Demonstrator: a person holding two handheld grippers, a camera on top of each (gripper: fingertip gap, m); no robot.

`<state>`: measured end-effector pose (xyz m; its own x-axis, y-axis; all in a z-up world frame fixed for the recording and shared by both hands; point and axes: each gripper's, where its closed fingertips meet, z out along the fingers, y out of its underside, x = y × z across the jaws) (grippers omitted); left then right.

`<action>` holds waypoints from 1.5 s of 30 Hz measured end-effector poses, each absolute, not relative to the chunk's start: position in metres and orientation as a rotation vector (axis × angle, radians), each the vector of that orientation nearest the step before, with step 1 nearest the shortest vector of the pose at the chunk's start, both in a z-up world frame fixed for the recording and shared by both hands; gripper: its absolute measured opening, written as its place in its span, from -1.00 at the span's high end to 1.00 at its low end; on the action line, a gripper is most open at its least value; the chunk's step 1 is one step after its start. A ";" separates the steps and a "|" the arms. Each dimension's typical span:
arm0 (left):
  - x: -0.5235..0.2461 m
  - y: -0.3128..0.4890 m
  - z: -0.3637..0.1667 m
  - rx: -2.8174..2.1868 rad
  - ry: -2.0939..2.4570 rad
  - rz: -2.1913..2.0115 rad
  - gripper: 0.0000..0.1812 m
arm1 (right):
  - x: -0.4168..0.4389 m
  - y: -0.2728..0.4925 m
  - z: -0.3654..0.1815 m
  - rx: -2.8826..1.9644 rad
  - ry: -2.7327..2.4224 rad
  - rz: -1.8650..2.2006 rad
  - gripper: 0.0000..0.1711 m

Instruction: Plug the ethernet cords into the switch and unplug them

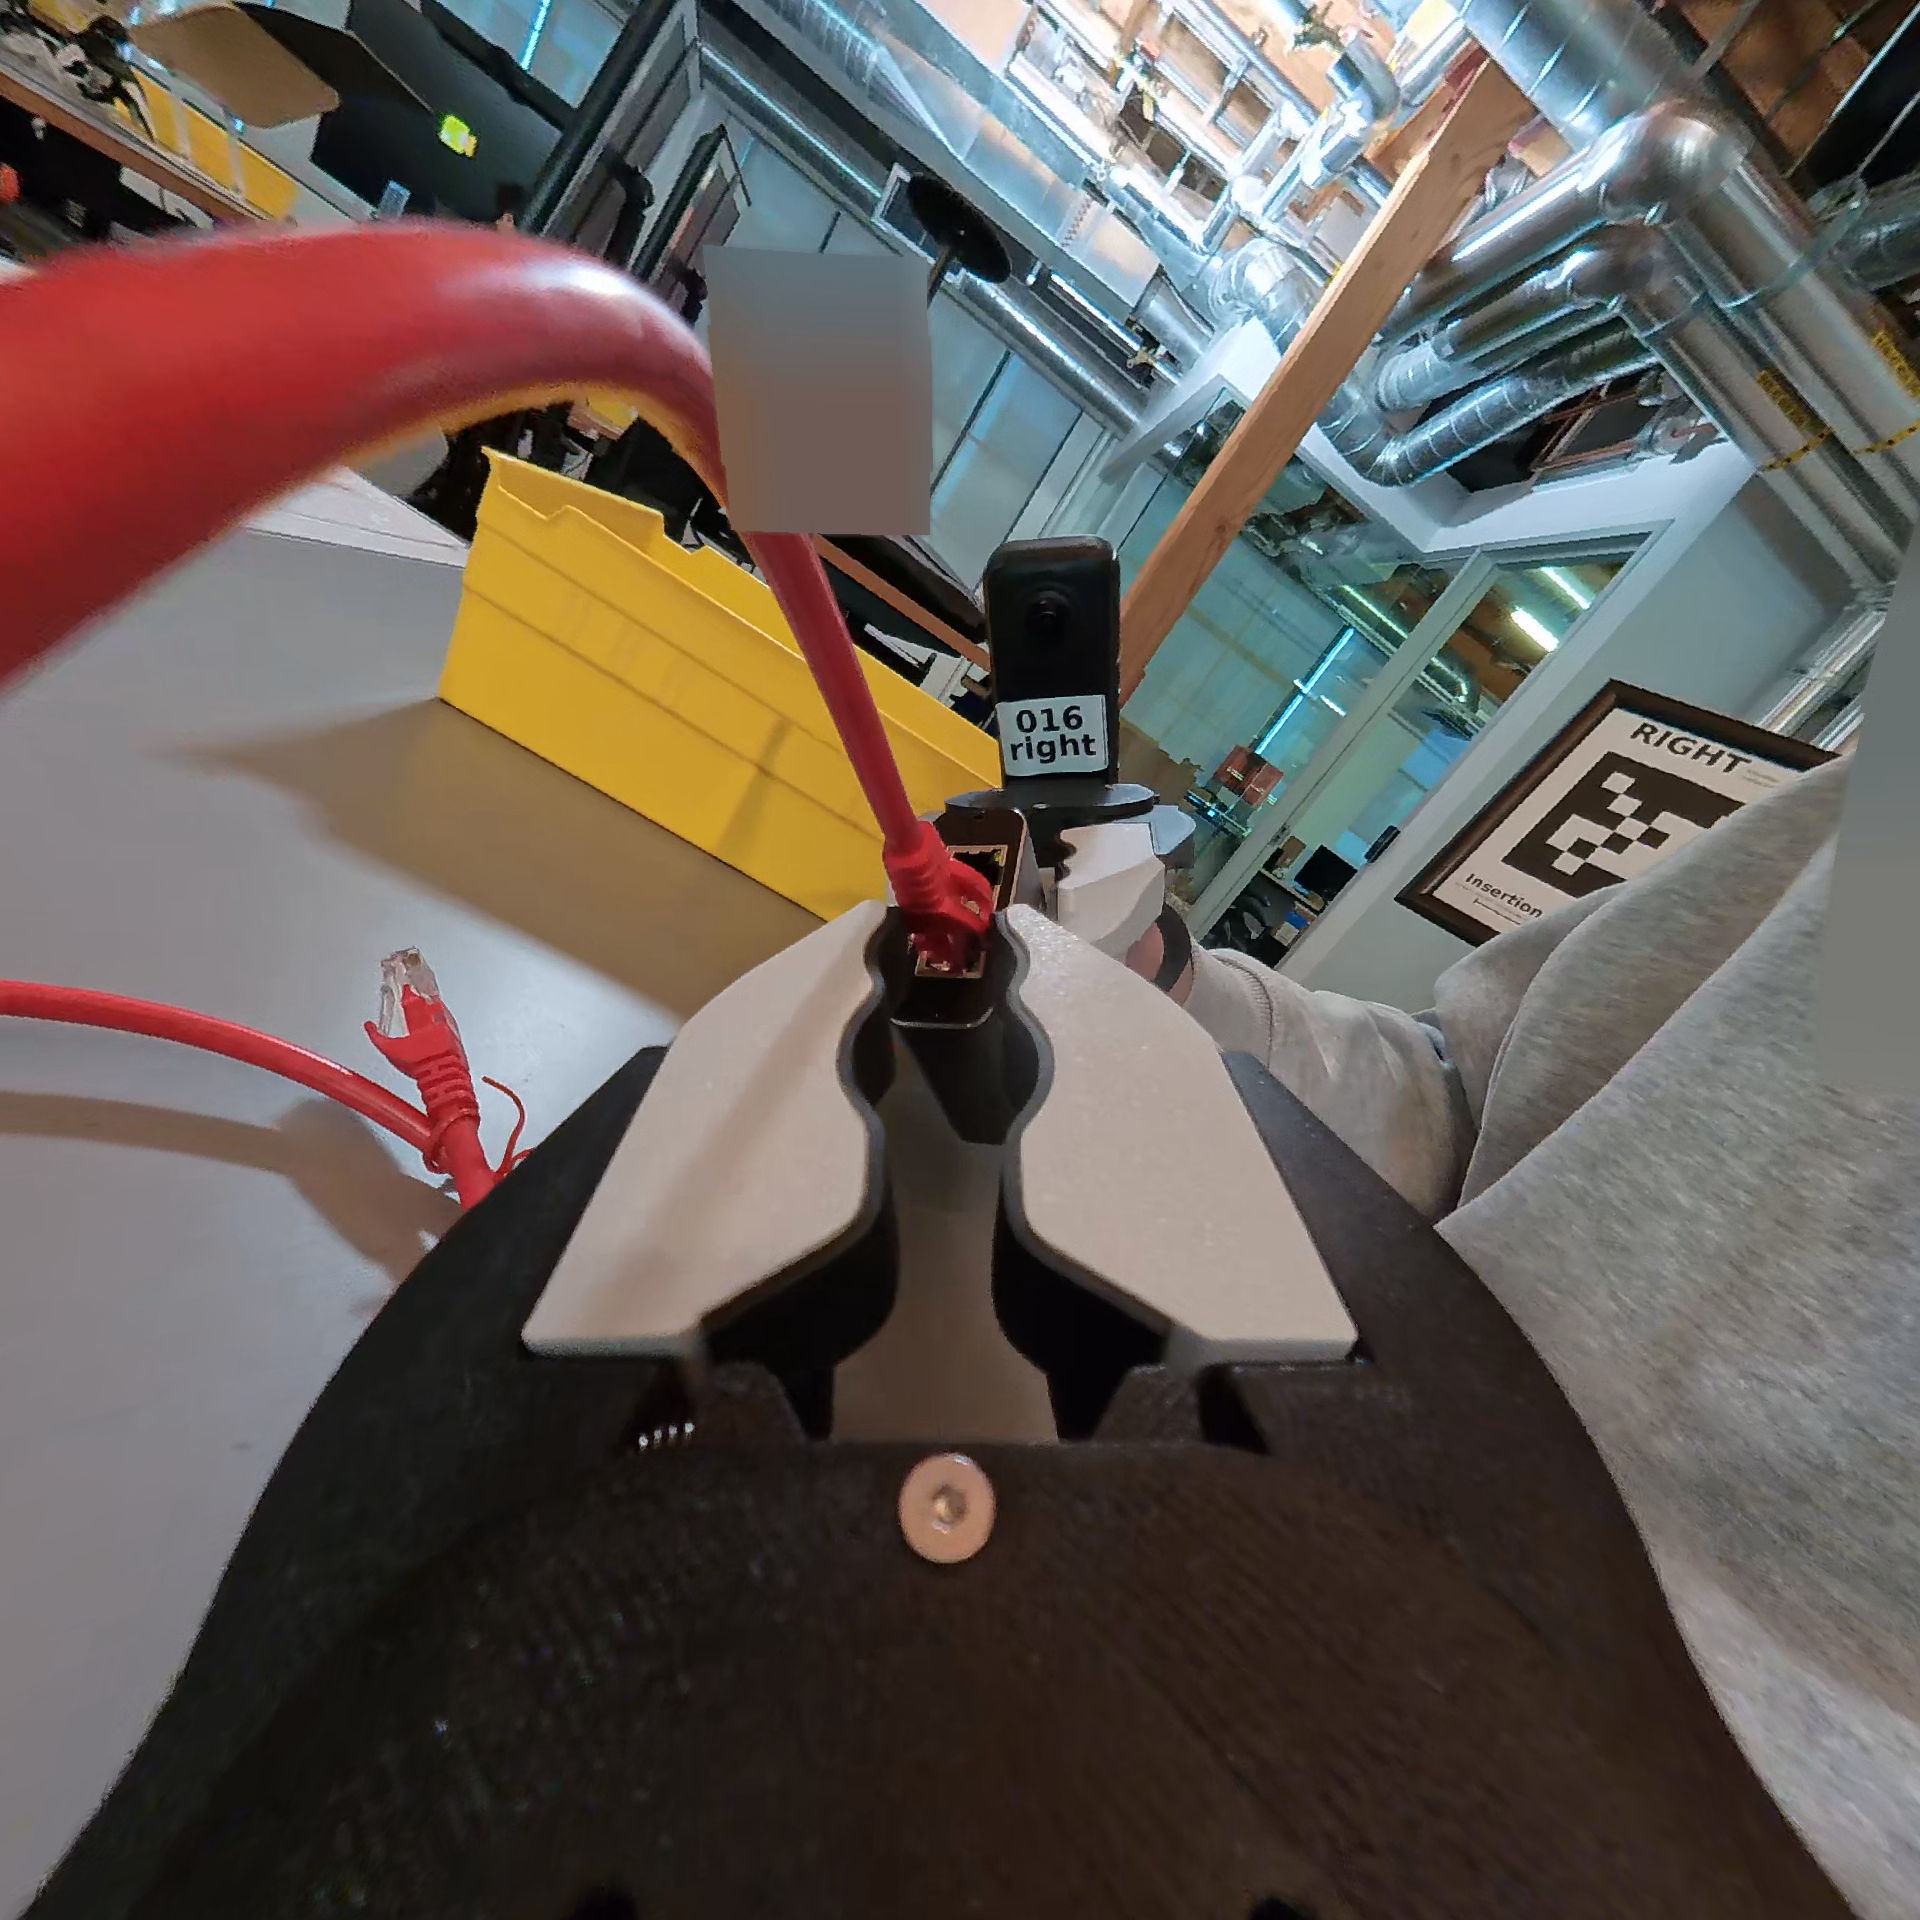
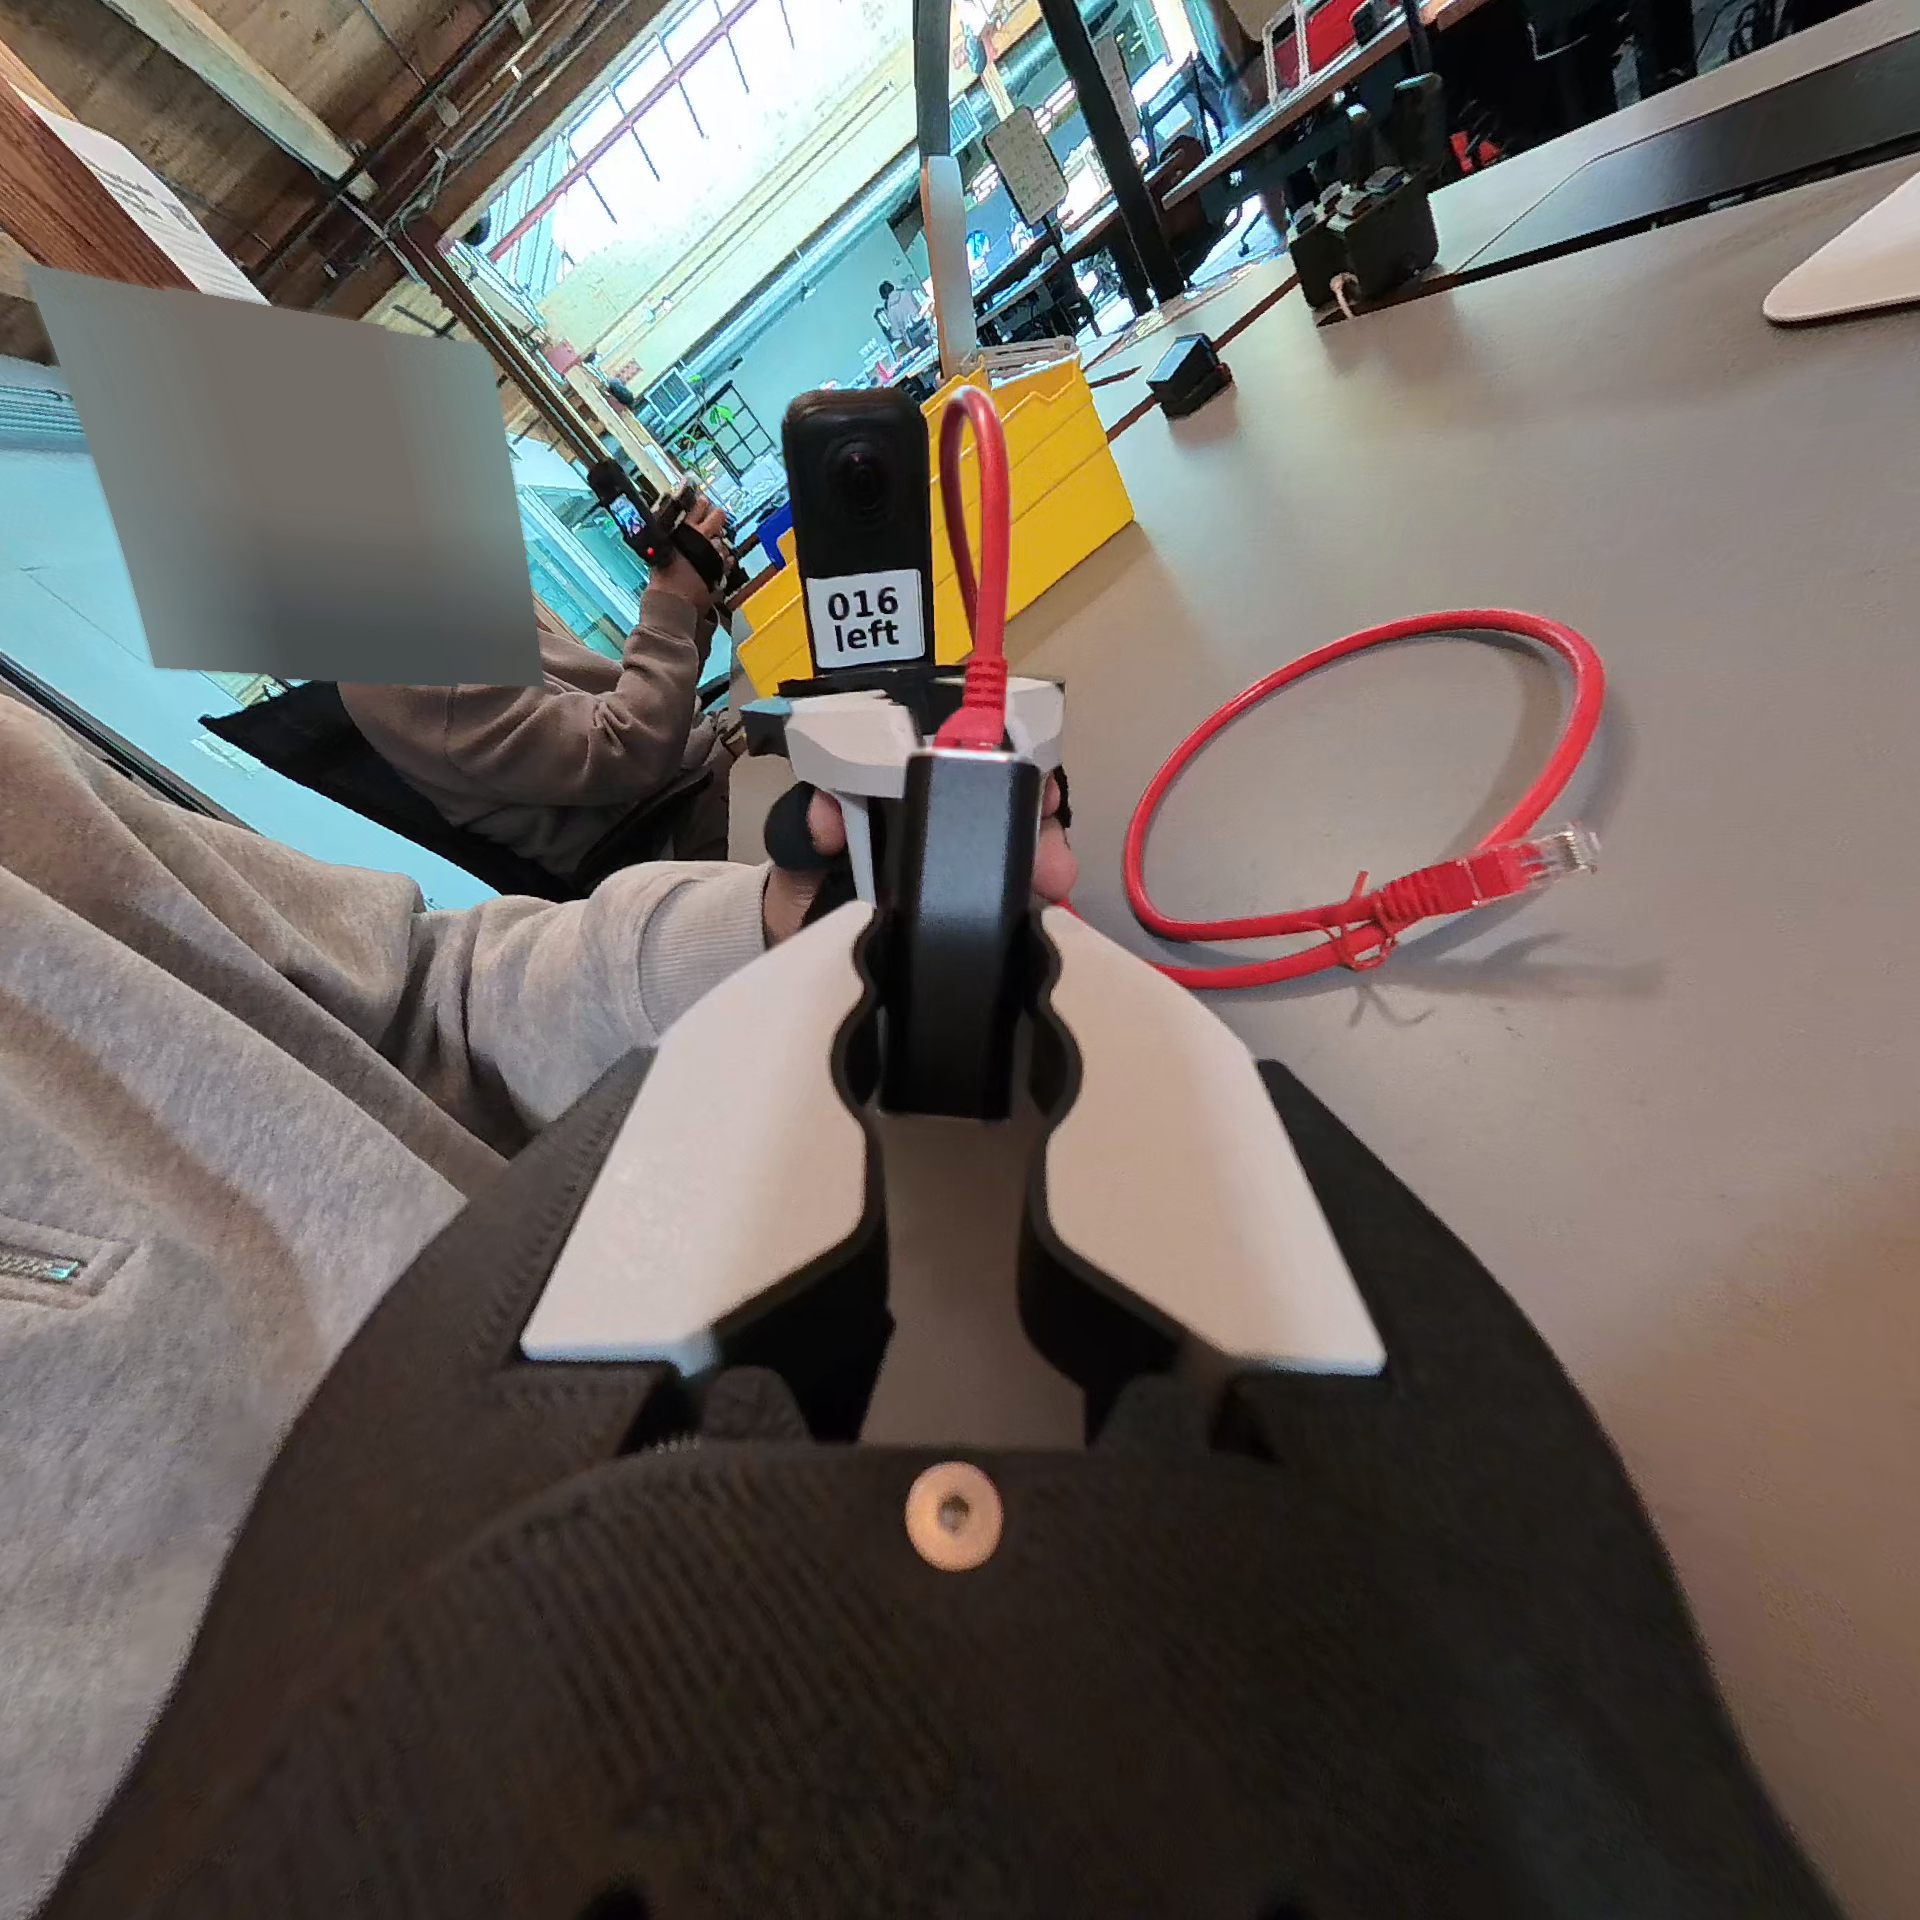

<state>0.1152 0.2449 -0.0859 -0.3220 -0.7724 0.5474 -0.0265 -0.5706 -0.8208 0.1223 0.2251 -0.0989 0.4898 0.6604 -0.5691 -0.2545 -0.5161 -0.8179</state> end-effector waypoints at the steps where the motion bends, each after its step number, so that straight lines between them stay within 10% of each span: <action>1: 0.115 0.245 -0.086 -1.412 1.039 -1.937 0.86 | 0.122 0.225 -0.099 -1.772 -0.353 1.176 0.71; 45: 0.123 0.257 -0.088 -1.653 0.586 -2.153 0.89 | 0.121 0.225 -0.107 -1.866 -0.241 1.390 0.71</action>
<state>0.1228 0.2570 -0.0877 -0.2490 -0.5192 0.8176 0.0333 -0.8483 -0.5285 0.1208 0.2246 -0.1075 0.3834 0.5665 -0.7294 -0.2876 -0.6773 -0.6772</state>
